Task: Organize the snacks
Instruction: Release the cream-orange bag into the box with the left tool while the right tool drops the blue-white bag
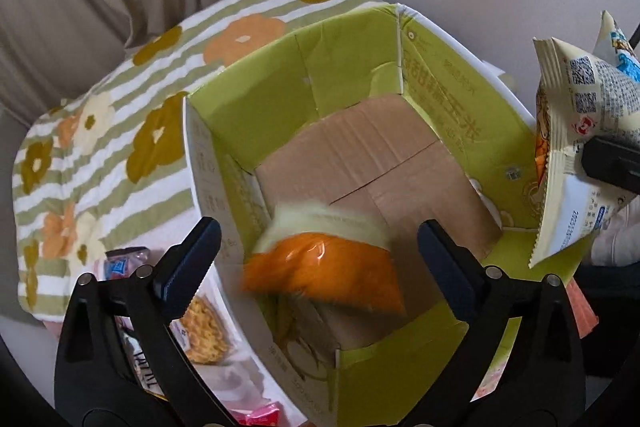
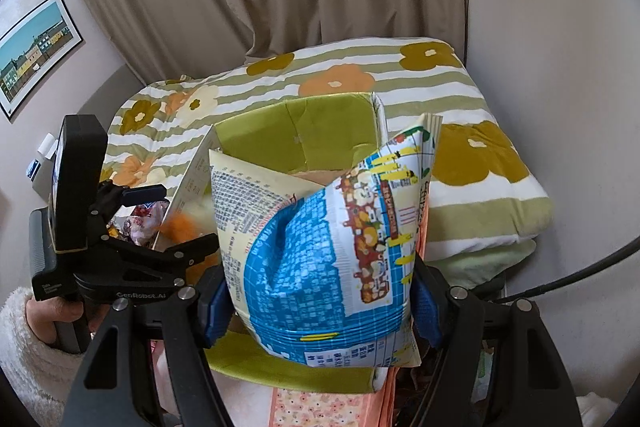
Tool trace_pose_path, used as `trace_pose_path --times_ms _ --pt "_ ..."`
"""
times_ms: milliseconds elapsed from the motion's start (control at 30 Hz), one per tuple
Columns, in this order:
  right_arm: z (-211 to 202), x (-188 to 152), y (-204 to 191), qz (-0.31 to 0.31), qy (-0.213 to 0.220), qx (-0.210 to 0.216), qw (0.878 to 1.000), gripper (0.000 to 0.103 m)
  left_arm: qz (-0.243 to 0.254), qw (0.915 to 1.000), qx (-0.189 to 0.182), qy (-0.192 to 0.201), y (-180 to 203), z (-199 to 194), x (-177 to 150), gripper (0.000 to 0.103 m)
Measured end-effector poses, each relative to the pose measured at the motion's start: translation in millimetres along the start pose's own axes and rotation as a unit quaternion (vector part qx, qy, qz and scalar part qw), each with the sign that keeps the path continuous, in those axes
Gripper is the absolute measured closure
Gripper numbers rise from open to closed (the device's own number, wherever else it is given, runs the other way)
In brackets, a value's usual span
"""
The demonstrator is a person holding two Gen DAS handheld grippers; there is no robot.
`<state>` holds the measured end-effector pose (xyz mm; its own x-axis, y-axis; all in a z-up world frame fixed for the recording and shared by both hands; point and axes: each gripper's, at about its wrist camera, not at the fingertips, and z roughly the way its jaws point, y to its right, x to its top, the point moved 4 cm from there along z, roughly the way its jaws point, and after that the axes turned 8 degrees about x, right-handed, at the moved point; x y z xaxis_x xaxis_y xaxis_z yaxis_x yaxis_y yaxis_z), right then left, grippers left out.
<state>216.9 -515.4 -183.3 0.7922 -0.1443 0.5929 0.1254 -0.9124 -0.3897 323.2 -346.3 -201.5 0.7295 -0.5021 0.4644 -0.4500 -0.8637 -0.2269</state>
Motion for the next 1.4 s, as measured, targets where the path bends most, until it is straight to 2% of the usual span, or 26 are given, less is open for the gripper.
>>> trace_pose_path --times_ms 200,300,433,667,933,967,1100,1400 --pt "4.1 3.7 -6.6 -0.005 -0.003 0.003 1.0 0.034 -0.011 0.9999 -0.002 0.008 -16.5 -9.7 -1.5 0.005" --pt "7.1 7.1 -14.3 -0.019 -0.01 0.004 1.0 0.034 -0.016 0.9997 0.008 0.013 -27.1 -18.0 -2.8 0.005" --pt "18.3 5.9 -28.5 -0.038 -0.029 0.013 0.999 0.034 -0.027 0.9992 0.022 0.019 -36.9 -27.1 -6.9 0.005" --pt "54.3 -11.0 -39.5 -0.046 -0.082 0.028 0.995 0.034 -0.045 0.9987 0.021 0.013 -45.9 -32.2 -20.2 0.005" --pt "73.5 -18.2 -41.6 -0.047 -0.111 0.024 0.992 0.033 -0.06 0.9981 0.012 0.008 -49.8 -36.3 -33.3 0.005" --pt "75.1 -17.8 -41.2 -0.047 -0.112 0.024 0.992 0.031 -0.06 0.9981 0.012 0.008 -49.8 -37.1 -34.7 0.005" --pt "76.6 -16.7 -36.8 -0.032 -0.097 0.014 0.995 0.008 -0.064 0.9978 0.012 0.009 -52.0 -40.7 -39.4 0.005" --pt "61.7 -22.7 -36.5 -0.036 -0.079 0.0 0.996 0.007 -0.072 0.9972 0.019 0.011 -52.9 -49.7 -51.1 0.005"
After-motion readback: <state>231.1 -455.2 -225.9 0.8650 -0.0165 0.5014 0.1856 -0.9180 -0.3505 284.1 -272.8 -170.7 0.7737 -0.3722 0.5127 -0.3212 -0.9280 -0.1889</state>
